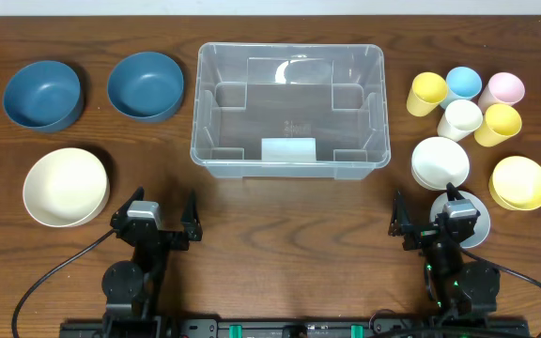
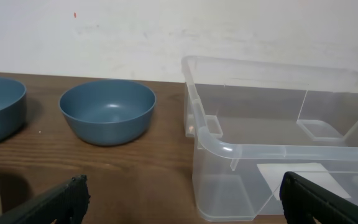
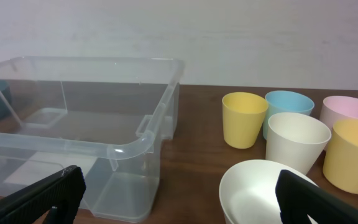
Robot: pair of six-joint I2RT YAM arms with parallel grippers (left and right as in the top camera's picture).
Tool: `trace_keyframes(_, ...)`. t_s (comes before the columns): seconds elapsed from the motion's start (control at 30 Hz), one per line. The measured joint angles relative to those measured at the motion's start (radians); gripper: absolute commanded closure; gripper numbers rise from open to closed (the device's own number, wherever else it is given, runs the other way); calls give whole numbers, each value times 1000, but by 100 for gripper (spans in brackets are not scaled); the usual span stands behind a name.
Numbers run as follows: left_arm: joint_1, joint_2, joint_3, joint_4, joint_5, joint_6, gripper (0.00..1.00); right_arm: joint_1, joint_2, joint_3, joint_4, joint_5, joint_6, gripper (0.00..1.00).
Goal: Pack container
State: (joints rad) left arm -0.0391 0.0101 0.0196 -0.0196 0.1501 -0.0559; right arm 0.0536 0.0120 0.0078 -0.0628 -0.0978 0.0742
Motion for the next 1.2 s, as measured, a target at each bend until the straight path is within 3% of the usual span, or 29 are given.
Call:
trace_keyframes(0.53,0,0,0,0,0,0,2,0,0,0,15,2,0,1)
trace_keyframes(0.93,0,0,0,0,0,0,2,0,0,0,181,-50,13,1)
trace_keyframes(1.2,0,0,0,0,0,0,2,0,0,16,150,-117,61,1)
